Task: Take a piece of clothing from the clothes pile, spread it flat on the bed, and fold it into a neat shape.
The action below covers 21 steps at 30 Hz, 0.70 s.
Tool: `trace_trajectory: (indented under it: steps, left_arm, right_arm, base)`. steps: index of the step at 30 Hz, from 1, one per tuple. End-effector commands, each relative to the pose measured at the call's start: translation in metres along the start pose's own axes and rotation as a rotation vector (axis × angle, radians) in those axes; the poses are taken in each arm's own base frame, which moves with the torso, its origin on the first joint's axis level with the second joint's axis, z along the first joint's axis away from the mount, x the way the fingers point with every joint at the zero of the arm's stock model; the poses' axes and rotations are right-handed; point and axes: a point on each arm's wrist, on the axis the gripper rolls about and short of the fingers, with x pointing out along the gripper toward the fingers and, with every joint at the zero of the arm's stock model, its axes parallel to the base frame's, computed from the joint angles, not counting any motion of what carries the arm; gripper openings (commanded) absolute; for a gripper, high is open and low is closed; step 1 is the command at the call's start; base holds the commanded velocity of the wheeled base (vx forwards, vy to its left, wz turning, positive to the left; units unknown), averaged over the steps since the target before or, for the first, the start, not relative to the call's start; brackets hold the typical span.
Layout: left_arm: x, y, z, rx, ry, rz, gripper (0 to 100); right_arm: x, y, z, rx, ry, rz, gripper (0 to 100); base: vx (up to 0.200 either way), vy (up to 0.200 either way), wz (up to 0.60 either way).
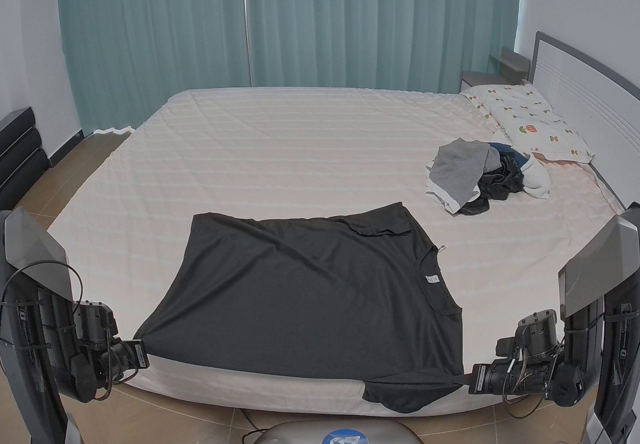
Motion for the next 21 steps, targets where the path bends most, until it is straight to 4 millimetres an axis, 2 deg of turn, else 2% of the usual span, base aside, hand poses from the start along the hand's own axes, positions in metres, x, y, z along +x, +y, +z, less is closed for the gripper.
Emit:
trace_trajectory:
  steps: [1, 12, 19, 20, 21]
  left_arm:
    - [0.013, -0.003, -0.014, 0.022, 0.067, 0.015, 0]
    - [0.01, -0.008, -0.027, 0.064, 0.121, 0.045, 0]
    - [0.015, -0.01, -0.022, 0.051, 0.093, 0.036, 0]
    - [0.014, -0.01, -0.023, 0.053, 0.094, 0.038, 0]
    - [0.014, -0.01, -0.023, 0.054, 0.095, 0.034, 0]
  right_arm:
    - [-0.001, -0.004, -0.005, 0.004, 0.025, -0.018, 0]
    - [0.003, -0.006, -0.007, 0.007, 0.036, -0.026, 0]
    - [0.003, -0.007, -0.003, 0.01, 0.011, -0.022, 0]
    - [0.003, -0.007, -0.003, 0.008, 0.003, -0.018, 100]
    - [0.003, -0.008, -0.002, 0.009, -0.001, -0.018, 100]
  base:
    - [0.0, 0.0, 0.0]
    - [0.0, 0.0, 0.0]
    - [0.0, 0.0, 0.0]
    - [0.0, 0.0, 0.0]
    - [0.0, 0.0, 0.0]
